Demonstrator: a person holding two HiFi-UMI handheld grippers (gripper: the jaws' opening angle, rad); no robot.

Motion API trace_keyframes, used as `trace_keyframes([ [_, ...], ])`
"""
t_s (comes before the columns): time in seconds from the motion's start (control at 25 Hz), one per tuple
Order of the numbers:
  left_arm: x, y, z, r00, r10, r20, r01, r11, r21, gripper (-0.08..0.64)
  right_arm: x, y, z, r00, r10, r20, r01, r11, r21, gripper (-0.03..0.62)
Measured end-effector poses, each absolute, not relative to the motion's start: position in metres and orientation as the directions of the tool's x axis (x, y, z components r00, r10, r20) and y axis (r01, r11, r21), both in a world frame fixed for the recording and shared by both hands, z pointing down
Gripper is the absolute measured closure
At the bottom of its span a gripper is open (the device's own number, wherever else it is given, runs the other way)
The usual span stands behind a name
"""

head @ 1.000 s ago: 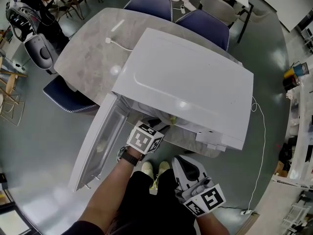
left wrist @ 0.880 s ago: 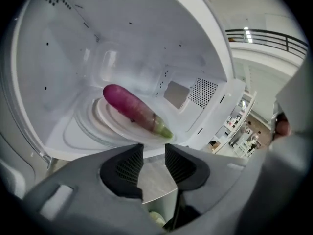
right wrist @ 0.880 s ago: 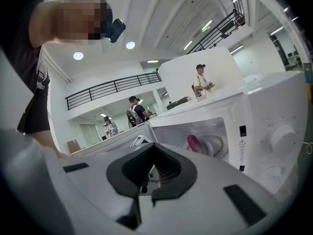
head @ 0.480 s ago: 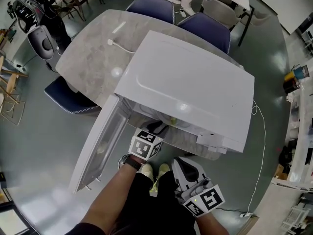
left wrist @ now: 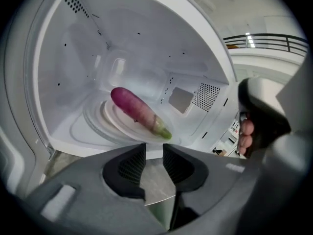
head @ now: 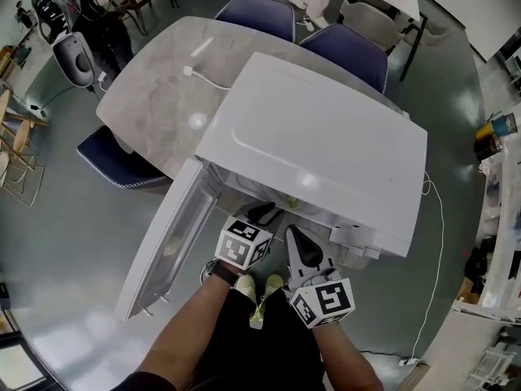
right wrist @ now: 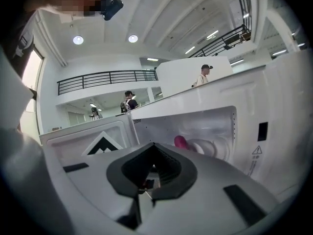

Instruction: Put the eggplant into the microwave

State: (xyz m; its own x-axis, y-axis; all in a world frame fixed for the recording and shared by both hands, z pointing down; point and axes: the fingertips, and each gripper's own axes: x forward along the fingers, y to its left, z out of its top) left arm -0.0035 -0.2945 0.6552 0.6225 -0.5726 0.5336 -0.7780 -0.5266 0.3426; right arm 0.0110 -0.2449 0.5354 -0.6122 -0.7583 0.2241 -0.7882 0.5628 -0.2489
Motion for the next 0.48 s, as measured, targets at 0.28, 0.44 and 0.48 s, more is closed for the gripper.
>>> trace_keyframes([
  [0.28, -0.010, -0.288, 0.652, 0.565, -0.587, 0.580, -0.810, -0.529, 0.255, 0.552, 0.009, -0.252, 0.538, -0.609, -0.759, 0.230, -0.789, 0.553, -0.267, 0.592],
  [0.44, -0.005, -0.280, 0.646, 0.568, -0.626, 0.535, -0.817, -0.507, 0.273, 0.552, 0.014, -0.249, 0.537, -0.603, -0.763, 0.233, -0.793, 0.545, -0.271, 0.591],
  [0.48, -0.001, -0.279, 0.648, 0.568, -0.627, 0.533, -0.817, -0.509, 0.272, 0.552, 0.016, -0.249, 0.537, -0.599, -0.765, 0.235, -0.797, 0.540, -0.272, 0.591],
])
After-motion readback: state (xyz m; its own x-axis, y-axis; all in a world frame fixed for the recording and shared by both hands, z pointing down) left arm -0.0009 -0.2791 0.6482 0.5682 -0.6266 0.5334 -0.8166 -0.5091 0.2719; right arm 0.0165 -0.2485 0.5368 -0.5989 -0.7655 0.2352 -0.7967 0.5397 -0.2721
